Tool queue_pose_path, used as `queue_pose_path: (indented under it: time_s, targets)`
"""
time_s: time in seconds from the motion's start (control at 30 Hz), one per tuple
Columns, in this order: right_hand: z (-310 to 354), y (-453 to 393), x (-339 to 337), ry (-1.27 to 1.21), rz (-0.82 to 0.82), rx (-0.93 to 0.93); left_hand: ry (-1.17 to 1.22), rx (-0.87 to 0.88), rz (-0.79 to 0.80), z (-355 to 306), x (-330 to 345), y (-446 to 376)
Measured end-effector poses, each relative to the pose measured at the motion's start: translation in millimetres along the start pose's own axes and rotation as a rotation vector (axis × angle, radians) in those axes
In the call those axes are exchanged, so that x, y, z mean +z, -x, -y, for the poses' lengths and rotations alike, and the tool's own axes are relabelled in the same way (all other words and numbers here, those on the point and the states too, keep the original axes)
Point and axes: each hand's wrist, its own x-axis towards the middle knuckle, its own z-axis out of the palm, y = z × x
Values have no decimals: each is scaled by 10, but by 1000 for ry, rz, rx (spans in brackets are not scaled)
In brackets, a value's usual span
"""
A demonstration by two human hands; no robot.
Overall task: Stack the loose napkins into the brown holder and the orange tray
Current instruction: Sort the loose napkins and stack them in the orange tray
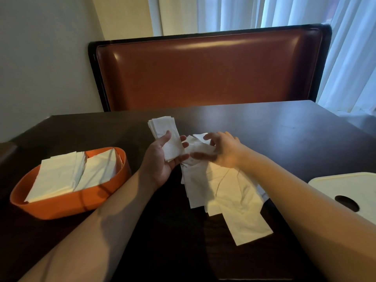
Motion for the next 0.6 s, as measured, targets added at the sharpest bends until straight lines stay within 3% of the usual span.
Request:
queue_pose_path:
  time_s: [0.23,0.6]
  targets:
    - [-33,46,-150,14,54,-29,-14,13,-7,3,-7,-5]
    - [-16,102,-281,-240,-84,-186,10,28,-34,-19,7,-7]
